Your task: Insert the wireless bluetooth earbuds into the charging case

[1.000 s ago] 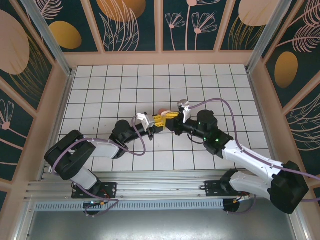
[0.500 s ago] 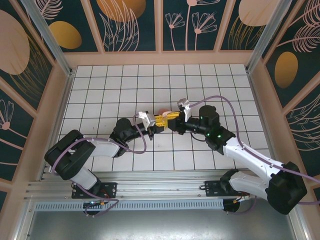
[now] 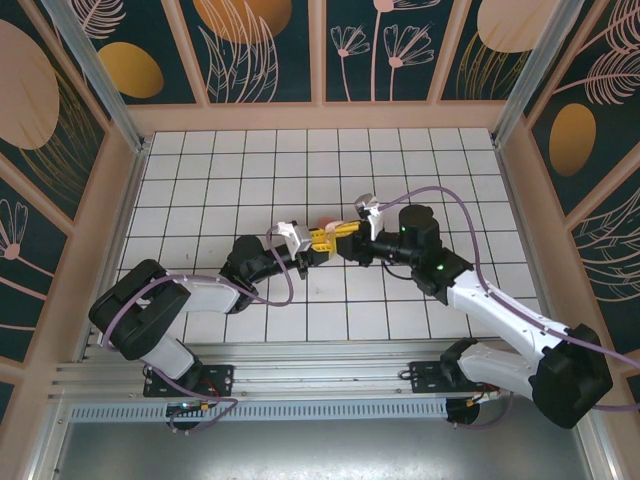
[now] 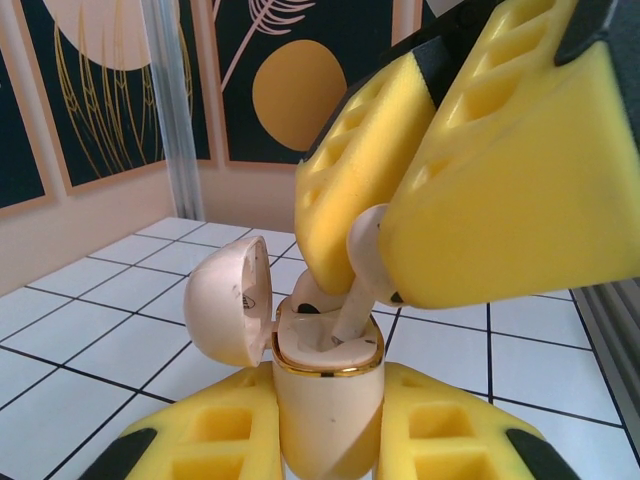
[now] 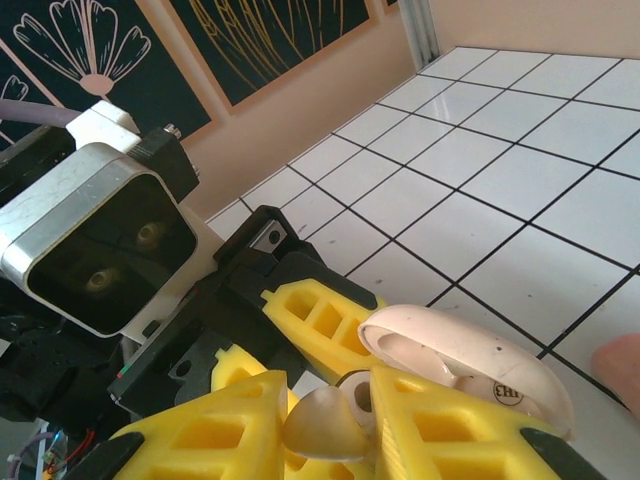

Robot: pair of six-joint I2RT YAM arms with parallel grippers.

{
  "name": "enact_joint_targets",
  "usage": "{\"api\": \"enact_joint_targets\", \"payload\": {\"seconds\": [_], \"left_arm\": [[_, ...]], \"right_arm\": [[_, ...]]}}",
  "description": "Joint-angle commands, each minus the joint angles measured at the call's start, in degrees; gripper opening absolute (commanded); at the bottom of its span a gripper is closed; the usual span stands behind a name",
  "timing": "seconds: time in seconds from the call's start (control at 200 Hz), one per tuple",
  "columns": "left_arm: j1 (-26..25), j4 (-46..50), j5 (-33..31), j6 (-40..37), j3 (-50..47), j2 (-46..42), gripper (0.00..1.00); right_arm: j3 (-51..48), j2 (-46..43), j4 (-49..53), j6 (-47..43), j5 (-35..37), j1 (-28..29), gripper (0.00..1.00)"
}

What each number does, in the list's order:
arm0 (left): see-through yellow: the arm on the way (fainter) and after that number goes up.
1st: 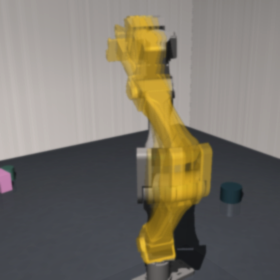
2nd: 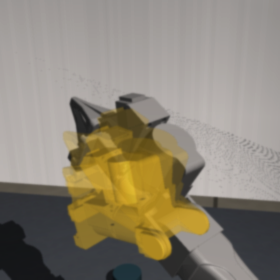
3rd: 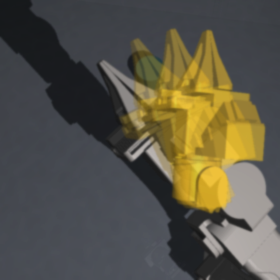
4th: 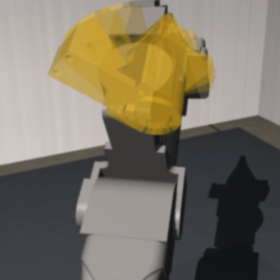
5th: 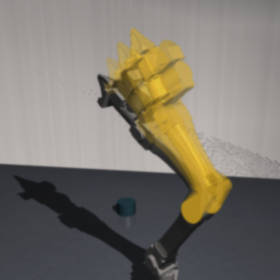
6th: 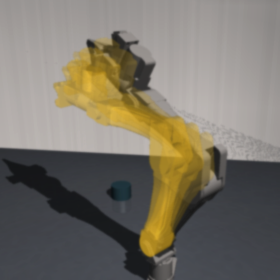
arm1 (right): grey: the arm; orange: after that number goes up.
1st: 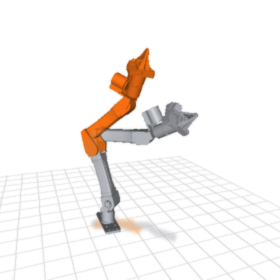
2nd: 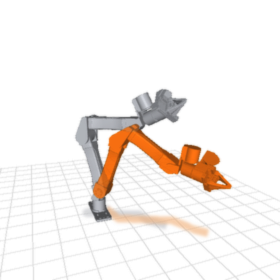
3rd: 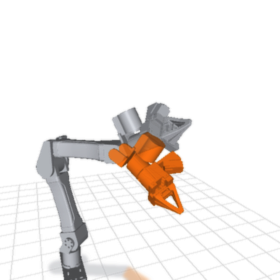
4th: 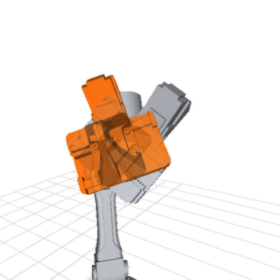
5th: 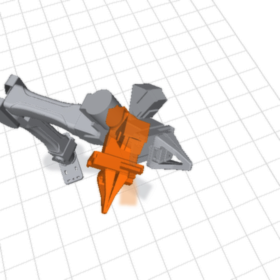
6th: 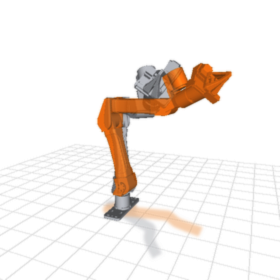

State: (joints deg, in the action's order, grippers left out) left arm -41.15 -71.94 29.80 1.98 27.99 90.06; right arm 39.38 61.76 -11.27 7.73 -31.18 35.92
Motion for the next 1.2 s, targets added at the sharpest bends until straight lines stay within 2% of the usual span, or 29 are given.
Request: {"api": "enact_joint_targets", "payload": {"seconds": [0.0,0.21,0.47,0.571,0.651,0.896,1.106,1.196], "left_arm": [[-0.77,-6.7,5.69,-1.96,1.82,-3.4,0.1],[-0.74,-5.05,0.73,-4.19,0.51,-2.92,0.1],[-0.74,-4.18,1.56,-4.28,0.83,-2.5,0.1],[-0.74,-4.01,-0.16,-3.78,0.68,-2.58,0.1],[-0.73,-3.67,-2.23,-3.68,0.03,-2.69,0.1],[-0.76,-2.26,-8.5,-1.83,-2.49,-2.56,0.09],[-0.72,2.34,-12.17,-2.27,-5.12,-5.76,0.09],[-0.7,5.73,-13.94,-3.33,-5.92,-7.71,0.1]], "right_arm": [[1.55,1.29,3.97,-1.33,-0.34,-2.94,0.26],[4.17,0.66,5.04,0.03,-5.7,-4.27,0.26],[5.23,0.39,5.52,0.78,-7.13,-4.24,0.25],[5.36,-0.93,4.86,1.99,-6.96,-4.2,0.25],[5.74,-2.14,5.97,2.93,-7.74,-7.05,0.25],[10.28,-1.54,22.53,0.62,-10.87,-11.51,0.26],[12.59,3.69,35.83,-1.24,-13.67,-14.76,0.25],[13.38,7.04,40.7,-1.76,-11.73,-15.45,0.25]]}}
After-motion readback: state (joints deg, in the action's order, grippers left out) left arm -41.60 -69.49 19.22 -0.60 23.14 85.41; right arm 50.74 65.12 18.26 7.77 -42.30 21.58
